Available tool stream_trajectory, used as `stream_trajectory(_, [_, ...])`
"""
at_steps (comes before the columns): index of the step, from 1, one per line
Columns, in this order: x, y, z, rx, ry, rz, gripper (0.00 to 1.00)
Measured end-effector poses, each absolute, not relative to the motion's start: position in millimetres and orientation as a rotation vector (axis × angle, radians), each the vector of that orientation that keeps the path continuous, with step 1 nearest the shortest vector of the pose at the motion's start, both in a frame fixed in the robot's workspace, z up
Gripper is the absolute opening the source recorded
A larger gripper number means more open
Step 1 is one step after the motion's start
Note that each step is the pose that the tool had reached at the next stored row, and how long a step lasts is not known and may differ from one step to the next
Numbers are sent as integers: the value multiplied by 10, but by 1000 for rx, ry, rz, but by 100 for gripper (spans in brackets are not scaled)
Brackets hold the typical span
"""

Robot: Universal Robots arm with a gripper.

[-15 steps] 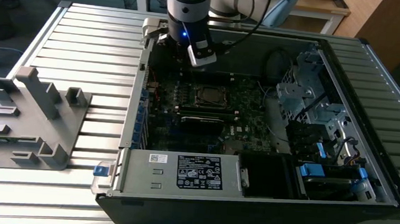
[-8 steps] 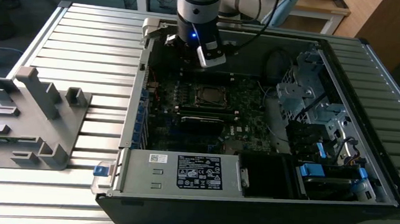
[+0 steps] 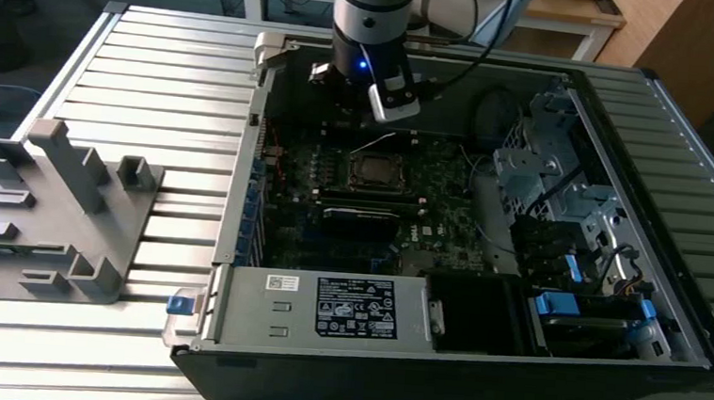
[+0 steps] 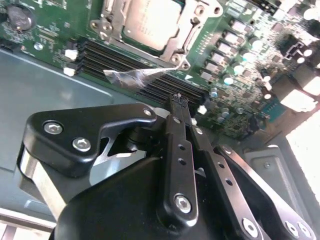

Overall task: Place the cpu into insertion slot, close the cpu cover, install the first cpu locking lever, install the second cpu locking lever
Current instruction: 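Install the first cpu locking lever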

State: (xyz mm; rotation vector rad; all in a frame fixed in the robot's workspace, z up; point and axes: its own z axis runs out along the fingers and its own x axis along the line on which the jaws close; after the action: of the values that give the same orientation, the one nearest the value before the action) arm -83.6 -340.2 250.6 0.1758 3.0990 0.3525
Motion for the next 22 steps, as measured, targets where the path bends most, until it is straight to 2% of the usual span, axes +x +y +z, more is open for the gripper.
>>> stream_trajectory(6, [-824, -3400, 2504, 176, 3099, 348, 11])
stream_trajectory(11, [-824, -3399, 2479, 175, 3103, 297, 11])
stream_trajectory(22, [-770, -3348, 2427, 175, 3103, 295, 11])
